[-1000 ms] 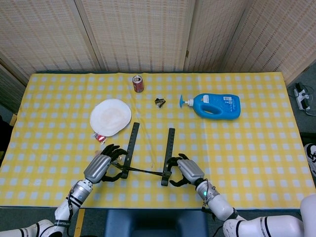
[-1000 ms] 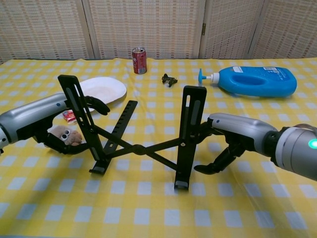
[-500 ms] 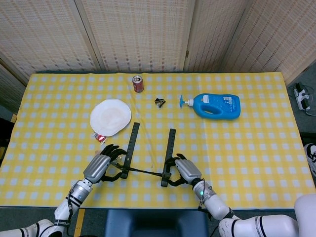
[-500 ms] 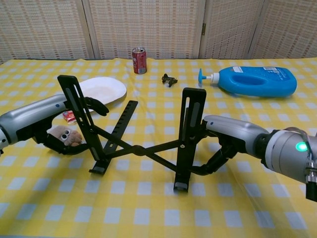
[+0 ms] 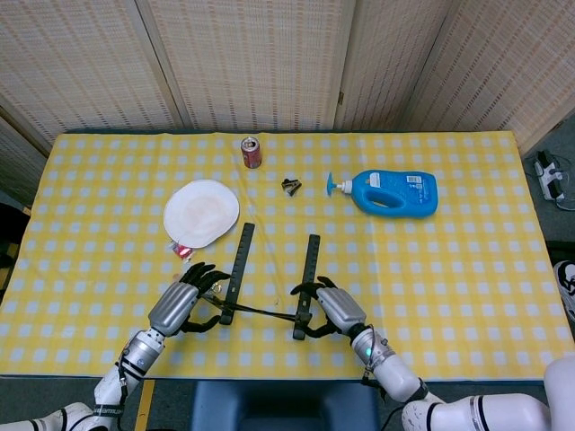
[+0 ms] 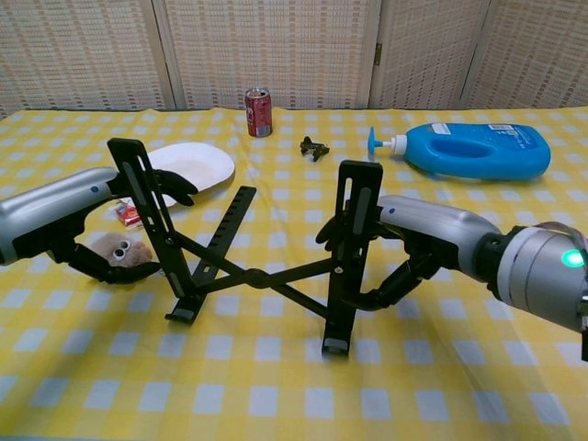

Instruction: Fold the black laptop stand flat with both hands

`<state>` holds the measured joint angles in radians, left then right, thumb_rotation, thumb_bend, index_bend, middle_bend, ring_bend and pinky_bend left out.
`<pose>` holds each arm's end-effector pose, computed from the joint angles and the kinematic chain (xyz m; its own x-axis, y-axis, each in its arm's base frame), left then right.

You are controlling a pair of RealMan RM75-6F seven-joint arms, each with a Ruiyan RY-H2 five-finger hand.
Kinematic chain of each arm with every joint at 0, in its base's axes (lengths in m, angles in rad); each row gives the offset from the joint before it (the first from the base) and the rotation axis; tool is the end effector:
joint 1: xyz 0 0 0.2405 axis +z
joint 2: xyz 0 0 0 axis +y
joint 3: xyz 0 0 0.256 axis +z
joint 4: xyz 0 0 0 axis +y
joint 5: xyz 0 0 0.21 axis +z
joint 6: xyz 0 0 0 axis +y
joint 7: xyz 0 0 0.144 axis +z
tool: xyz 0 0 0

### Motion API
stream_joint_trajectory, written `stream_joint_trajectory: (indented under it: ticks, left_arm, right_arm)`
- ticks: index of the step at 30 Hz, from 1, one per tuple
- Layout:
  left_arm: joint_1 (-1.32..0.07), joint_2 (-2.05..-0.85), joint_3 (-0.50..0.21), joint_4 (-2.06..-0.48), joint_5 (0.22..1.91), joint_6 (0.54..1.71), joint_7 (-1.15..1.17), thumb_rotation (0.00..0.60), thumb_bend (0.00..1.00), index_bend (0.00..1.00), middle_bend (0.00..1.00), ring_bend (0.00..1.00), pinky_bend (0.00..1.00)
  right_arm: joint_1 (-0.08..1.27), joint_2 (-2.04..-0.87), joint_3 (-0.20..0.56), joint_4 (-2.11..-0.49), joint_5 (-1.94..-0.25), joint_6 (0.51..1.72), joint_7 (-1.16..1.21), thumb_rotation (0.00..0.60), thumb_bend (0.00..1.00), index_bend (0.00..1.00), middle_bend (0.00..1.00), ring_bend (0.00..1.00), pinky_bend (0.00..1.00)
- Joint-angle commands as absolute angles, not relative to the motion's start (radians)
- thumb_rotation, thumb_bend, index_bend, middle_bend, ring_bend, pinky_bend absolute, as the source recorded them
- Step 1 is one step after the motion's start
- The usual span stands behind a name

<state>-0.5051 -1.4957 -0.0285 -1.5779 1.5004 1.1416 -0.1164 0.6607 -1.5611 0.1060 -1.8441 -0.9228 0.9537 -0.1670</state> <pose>-0.1803 0.2577 -0.0051 0.1109 0.3709 0.9220 0.9241 -0.3798 0.0416 -0.1190 -0.2508 -0.0471 -0.0343 -0.6299 0.7759 -0.9820 -0.1232 -0.1434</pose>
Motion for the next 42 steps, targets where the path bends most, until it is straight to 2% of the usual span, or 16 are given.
stream_joint_trajectory:
  ticks: [1,9,17,22,24,29,33,38,40,42]
  left_arm:
    - [-0.499,-1.484,-0.025,-1.59,1.509,1.155,-0.109,0.6,0.35,0.18,0.21,0.09,0.0]
    - [-0.481,-1.446,-0.023,-1.625,1.53,1.195,-0.099,0.6,0.35,0.17,0.2,0.08,0.0]
    - [-0.47,-1.425,-0.023,-1.637,1.545,1.221,-0.095,0.6,0.35,0.16,0.2,0.07,0.0]
    - [-0.468,-1.419,-0.025,-1.641,1.555,1.229,-0.096,0.6,0.35,0.16,0.2,0.07,0.0]
    - [-0.468,-1.415,-0.027,-1.642,1.56,1.234,-0.093,0.6,0.35,0.16,0.2,0.07,0.0]
    - [-0.474,-1.399,-0.038,-1.646,1.563,1.236,-0.092,0.6,0.35,0.16,0.2,0.07,0.0]
    - [-0.481,-1.388,-0.05,-1.648,1.561,1.234,-0.08,0.6,0.35,0.16,0.2,0.07,0.0]
    - [-0.521,-1.382,-0.073,-1.612,1.571,1.198,-0.023,0.6,0.35,0.16,0.2,0.07,0.0]
    - [-0.545,-1.385,-0.082,-1.59,1.574,1.173,0.003,0.6,0.35,0.16,0.2,0.08,0.0]
    - [-0.577,-1.394,-0.094,-1.554,1.58,1.142,0.043,0.6,0.35,0.16,0.2,0.08,0.0]
  right_arm:
    - [0.651,-1.557,0.122,-1.86,-0.961,0.949,-0.123,0.6,0.34,0.1,0.18,0.17,0.03]
    - [0.647,-1.598,0.17,-1.836,-0.991,0.973,-0.069,0.6,0.34,0.03,0.14,0.15,0.03]
    - [0.638,-1.614,0.252,-1.797,-0.919,1.011,-0.019,0.6,0.34,0.0,0.1,0.13,0.02]
    - [0.617,-1.595,0.304,-1.797,-0.89,1.012,0.065,0.6,0.34,0.0,0.01,0.04,0.0]
    - [0.598,-1.576,0.321,-1.801,-0.906,1.023,0.107,0.6,0.34,0.0,0.0,0.0,0.0]
    - [0.54,-1.547,0.343,-1.799,-1.007,1.102,0.199,0.6,0.34,0.0,0.0,0.0,0.0]
    - [0.51,-1.511,0.326,-1.798,-1.114,1.146,0.224,0.6,0.34,0.0,0.0,0.0,0.0]
    - [0.495,-1.452,0.254,-1.788,-1.294,1.17,0.187,0.6,0.34,0.0,0.01,0.02,0.0]
    - [0.497,-1.44,0.227,-1.774,-1.362,1.182,0.152,0.6,0.34,0.01,0.08,0.09,0.0]
    - [0.497,-1.433,0.199,-1.759,-1.429,1.2,0.107,0.6,0.34,0.09,0.21,0.22,0.05]
